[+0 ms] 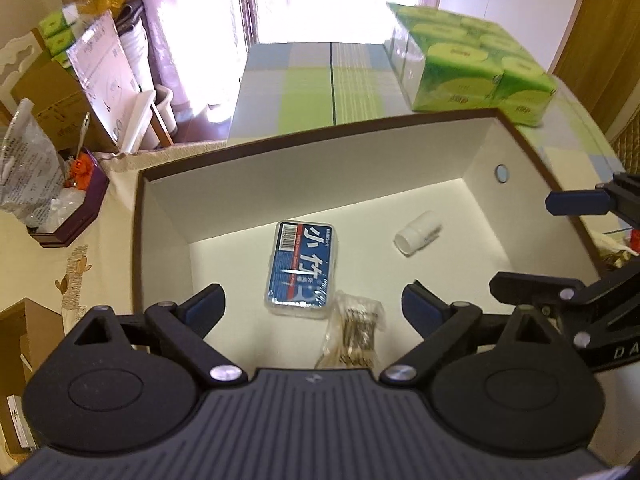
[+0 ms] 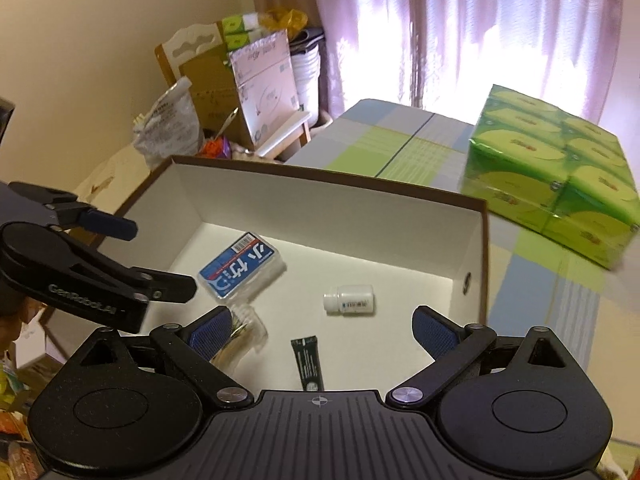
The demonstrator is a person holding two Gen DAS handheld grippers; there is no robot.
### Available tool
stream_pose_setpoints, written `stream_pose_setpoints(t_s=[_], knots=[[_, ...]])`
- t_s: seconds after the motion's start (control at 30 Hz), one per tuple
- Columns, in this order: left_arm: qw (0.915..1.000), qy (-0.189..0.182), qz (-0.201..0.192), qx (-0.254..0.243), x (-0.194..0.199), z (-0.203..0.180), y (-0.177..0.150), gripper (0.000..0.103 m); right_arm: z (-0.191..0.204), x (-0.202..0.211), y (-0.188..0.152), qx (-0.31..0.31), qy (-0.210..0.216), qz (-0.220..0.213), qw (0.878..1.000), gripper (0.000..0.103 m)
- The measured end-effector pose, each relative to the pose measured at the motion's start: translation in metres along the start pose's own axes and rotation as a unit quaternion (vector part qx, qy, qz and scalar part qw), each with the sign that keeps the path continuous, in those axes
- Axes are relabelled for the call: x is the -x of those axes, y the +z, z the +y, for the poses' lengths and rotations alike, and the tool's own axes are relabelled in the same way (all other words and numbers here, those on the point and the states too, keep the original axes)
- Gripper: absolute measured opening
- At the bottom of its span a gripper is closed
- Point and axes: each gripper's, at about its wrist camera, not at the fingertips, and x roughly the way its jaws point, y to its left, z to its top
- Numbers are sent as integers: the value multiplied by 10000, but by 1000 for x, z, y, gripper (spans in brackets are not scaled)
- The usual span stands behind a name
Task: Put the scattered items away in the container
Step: 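Open both tools to drop the items into the box and withdraw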
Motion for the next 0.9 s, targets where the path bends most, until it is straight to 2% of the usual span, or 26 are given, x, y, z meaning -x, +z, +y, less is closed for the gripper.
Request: stream_pose_setpoints(t_s=[0.17, 0.43, 0.9], knots=[[9997, 31, -233, 46, 31, -6, -14, 96, 3, 23, -9, -58, -72, -158, 9998, 101], [9992, 21, -398, 14, 65, -25, -39, 98, 7, 52, -31, -32, -36, -304, 9995, 101], [9992, 138, -294, 248, 84, -44, -77, 98, 7, 79, -70, 58, -71, -209, 9997, 101]])
